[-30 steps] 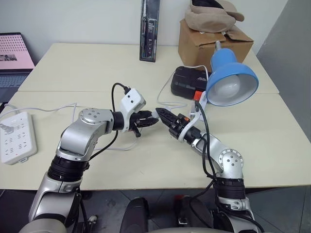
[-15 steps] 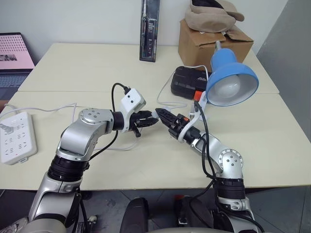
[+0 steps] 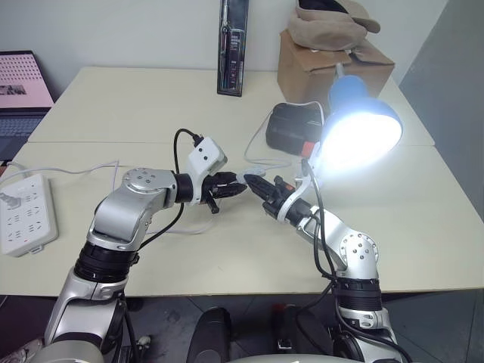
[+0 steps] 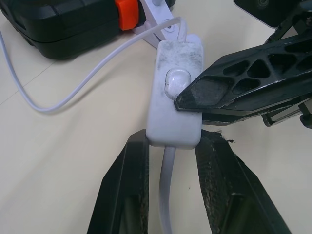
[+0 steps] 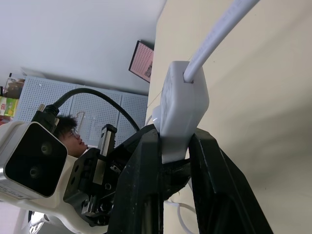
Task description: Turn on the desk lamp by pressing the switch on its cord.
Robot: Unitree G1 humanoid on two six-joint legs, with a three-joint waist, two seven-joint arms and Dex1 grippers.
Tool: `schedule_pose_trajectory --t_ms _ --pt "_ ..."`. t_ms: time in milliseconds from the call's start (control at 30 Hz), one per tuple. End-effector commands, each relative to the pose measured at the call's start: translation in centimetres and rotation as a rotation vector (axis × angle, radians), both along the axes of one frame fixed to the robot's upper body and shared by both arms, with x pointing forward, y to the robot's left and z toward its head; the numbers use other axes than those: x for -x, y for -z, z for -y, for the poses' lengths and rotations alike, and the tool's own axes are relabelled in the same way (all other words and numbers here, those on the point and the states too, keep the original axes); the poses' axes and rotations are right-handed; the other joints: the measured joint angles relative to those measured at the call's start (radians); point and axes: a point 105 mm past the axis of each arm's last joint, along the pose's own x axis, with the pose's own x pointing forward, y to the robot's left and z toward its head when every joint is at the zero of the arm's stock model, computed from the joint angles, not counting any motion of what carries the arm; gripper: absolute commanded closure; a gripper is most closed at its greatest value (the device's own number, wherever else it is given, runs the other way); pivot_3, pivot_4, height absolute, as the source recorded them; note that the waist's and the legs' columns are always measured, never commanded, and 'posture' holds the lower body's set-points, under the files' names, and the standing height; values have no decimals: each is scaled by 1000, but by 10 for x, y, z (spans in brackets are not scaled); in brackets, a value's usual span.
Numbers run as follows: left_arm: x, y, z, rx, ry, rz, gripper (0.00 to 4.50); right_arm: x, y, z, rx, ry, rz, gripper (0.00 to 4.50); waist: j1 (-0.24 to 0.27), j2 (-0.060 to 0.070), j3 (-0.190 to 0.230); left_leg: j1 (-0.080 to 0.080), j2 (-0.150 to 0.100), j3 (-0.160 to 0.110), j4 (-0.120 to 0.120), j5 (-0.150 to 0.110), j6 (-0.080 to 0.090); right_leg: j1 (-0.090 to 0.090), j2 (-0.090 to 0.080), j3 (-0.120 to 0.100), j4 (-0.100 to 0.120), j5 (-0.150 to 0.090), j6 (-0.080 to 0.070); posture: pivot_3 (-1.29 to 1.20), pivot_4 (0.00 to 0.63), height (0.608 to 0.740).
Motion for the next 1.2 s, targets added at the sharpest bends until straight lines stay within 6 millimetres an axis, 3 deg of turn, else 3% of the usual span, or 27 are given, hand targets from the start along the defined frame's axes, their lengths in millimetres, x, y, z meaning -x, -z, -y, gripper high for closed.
schedule_pose_trajectory --t_ms 33,333,533,667,833,1100,1200 --pt "0 -10 -1 -6 7 42 3468 5 -5 -4 -68 4 7 3770 0 0 0 0 0 0 0 0 0 0 0 0 0 0 0 0 150 740" --pt "0 -7 -4 -26 6 50 3468 8 -6 0 -45 -7 37 1547 0 0 0 0 0 0 0 0 0 0 0 0 0 0 0 0 150 740" --pt "-9 6 -25 -144 -21 109 3468 30 0 10 161 -98 166 113 0 1 0 0 0 0 0 0 0 0 0 0 0 0 0 0 150 740" --pt "-14 22 -35 -188 -21 125 3468 45 6 24 427 -158 311 0 0 2 1 0 0 0 0 0 0 -1 0 0 -1 0 0 0 150 740" --pt "-11 52 -36 -158 8 87 3468 59 -4 51 776 -224 611 0 4 3 2 -4 0 0 0 0 0 -3 -1 -1 -1 0 0 0 150 740" --pt "-17 70 -39 -154 7 71 3468 60 -7 66 909 -241 719 0 8 2 2 -6 0 0 0 0 0 -7 1 -1 0 0 0 0 150 740" --pt "-19 68 -38 -141 7 87 2617 60 -5 68 928 -242 723 0 12 2 2 -6 -1 0 1 0 0 -7 0 -1 0 0 1 0 150 740"
